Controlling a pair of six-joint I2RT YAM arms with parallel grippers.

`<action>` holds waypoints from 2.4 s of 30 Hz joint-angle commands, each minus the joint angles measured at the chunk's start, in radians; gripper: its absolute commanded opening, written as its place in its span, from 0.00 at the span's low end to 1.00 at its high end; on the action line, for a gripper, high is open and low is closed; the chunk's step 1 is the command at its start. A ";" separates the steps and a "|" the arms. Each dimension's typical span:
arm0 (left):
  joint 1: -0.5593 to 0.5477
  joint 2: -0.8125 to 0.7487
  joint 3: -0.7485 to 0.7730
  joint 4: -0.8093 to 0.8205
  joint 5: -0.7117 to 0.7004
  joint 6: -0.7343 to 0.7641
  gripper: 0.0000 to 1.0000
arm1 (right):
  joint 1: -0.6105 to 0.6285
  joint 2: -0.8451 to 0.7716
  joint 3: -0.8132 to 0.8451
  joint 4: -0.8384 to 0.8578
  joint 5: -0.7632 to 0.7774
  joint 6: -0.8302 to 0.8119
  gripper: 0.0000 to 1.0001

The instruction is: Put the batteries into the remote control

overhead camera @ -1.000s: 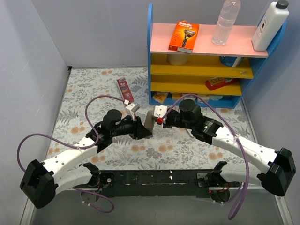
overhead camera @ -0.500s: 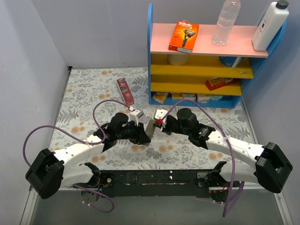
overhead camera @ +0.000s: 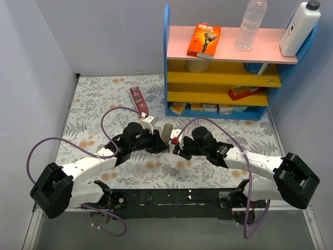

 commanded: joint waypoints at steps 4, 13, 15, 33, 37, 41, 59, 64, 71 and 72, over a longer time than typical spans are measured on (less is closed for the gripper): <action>0.001 -0.029 0.020 -0.007 -0.015 0.020 0.00 | -0.002 -0.119 0.005 0.081 0.112 -0.009 0.48; 0.001 -0.063 0.042 -0.041 0.024 0.035 0.00 | -0.006 -0.141 0.071 0.095 0.152 -0.137 0.73; 0.001 -0.065 0.048 -0.052 0.030 0.040 0.00 | -0.008 -0.126 0.077 0.110 0.133 -0.144 0.73; -0.012 -0.077 0.094 -0.127 0.024 0.061 0.00 | -0.012 -0.076 0.145 0.144 0.066 -0.164 0.72; -0.013 -0.080 0.094 -0.130 0.025 0.060 0.00 | -0.014 -0.064 0.157 0.130 0.062 -0.164 0.71; -0.013 -0.089 0.099 -0.129 0.018 0.058 0.00 | -0.012 -0.046 0.165 0.113 0.034 -0.160 0.68; -0.016 -0.104 0.105 -0.119 0.041 0.061 0.00 | -0.014 -0.021 0.139 0.122 0.046 -0.126 0.61; -0.022 -0.123 0.096 -0.106 0.073 0.083 0.00 | -0.015 0.005 0.145 0.122 0.106 -0.104 0.65; -0.035 -0.143 0.091 -0.069 0.090 0.107 0.00 | -0.014 0.071 0.188 0.063 -0.118 -0.117 0.61; -0.035 -0.141 0.089 -0.066 0.085 0.106 0.00 | -0.015 0.078 0.198 0.025 -0.146 -0.123 0.59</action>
